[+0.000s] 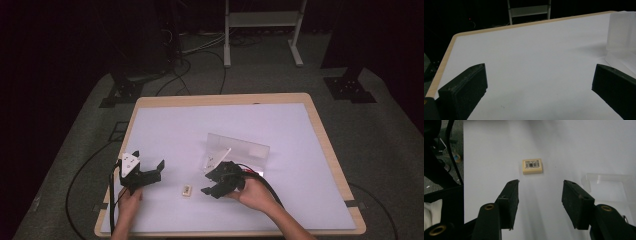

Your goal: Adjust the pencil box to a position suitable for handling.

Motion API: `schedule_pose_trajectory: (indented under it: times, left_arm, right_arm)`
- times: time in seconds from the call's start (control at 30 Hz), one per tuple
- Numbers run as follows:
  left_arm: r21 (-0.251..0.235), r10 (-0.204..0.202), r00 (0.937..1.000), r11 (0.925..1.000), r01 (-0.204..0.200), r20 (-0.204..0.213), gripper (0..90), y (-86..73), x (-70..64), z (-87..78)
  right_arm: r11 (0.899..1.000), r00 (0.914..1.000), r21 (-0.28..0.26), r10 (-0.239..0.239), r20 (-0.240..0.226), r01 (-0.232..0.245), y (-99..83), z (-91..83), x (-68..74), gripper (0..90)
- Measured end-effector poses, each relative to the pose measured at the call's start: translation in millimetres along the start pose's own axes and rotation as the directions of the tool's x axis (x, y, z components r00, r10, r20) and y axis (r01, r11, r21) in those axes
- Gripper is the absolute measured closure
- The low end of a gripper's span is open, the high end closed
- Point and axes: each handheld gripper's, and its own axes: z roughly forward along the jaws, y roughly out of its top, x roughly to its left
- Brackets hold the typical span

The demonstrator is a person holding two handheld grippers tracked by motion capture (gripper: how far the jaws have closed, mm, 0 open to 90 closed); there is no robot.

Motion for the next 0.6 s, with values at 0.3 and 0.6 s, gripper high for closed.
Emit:
schedule_pose_trajectory:
  times: [0.3,0.6]
  left_arm:
    - [-0.003,-0.005,1.0000,1.0000,0.005,0.002,0.0,-0.1,0.3,0.1]
    - [-0.003,-0.009,0.9999,1.0000,0.009,0.004,0.0,0.0,0.7,-0.3]
  right_arm:
    - [1.000,0.9998,0.008,-0.021,-0.005,0.021,8.6,10.4,4.2,45.4]
    - [0.999,0.9991,0.032,-0.043,0.008,0.043,15.0,24.3,7.1,45.0]
